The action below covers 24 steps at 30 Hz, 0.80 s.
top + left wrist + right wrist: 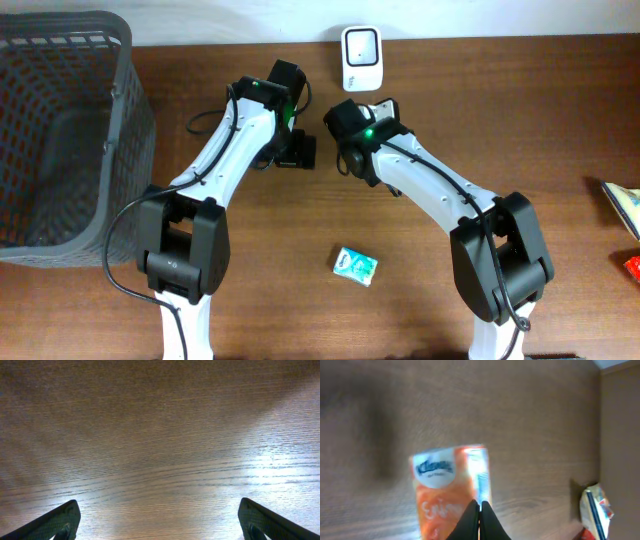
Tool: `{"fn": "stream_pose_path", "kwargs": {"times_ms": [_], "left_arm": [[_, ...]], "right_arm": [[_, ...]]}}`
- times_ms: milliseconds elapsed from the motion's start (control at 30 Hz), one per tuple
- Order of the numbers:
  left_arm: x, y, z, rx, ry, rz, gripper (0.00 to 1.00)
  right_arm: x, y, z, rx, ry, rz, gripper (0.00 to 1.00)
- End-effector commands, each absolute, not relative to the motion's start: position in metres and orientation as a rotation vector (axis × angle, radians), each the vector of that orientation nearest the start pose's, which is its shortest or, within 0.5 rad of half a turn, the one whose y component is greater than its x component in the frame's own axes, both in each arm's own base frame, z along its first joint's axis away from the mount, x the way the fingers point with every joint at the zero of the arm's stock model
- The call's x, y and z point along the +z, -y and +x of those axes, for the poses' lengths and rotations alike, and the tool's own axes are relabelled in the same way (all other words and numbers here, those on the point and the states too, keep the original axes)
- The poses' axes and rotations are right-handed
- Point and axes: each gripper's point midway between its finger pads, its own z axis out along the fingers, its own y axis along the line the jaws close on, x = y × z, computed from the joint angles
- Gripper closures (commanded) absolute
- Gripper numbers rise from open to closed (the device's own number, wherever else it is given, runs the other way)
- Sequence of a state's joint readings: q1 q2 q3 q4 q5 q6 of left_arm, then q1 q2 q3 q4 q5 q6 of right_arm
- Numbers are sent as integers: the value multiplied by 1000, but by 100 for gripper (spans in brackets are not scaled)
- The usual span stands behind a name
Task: Scan the item barcode
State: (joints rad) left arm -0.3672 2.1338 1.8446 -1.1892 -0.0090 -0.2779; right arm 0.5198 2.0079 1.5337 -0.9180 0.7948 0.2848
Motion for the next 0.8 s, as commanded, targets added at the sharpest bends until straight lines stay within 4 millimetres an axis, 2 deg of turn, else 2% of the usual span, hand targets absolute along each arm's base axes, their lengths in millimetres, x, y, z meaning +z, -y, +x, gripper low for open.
{"fn": "stream_pose_path", "kwargs": {"times_ms": [0,167,233,300,400,467,533,633,700,733,767], "left_arm": [[87,151,410,-26,-3028,109,1],[87,150,408,-23,-3035,109,1],[87,150,408,-23,-3035,109,1],[87,150,408,-23,-3035,109,1],[87,151,408,-23,-3035,109,1],[87,150,408,-22,-3037,110,1],[87,150,407,-19,-3042,110,1],[87,150,405,-24,-3047,111,1],[87,158,404,-86,-3055,118,1],[88,166,402,-146,-3058,125,7],[89,177,401,-228,-3057,159,14]], "right_arm": [[102,-93,428,-974,-2461,-177,96],[67,-88,426,-1055,-2511,-228,96],[61,-86,423,-1070,-2530,-243,96],[55,-88,417,-995,-2594,-187,96],[49,-96,415,-711,-2751,-28,96],[54,-96,423,-500,-2824,65,96],[68,-90,433,-330,-2848,159,96],[91,-77,443,-102,-2866,267,96],[103,-66,446,42,-2880,348,96],[106,-58,446,98,-2891,391,95],[107,-49,444,144,-2902,438,86]]}}
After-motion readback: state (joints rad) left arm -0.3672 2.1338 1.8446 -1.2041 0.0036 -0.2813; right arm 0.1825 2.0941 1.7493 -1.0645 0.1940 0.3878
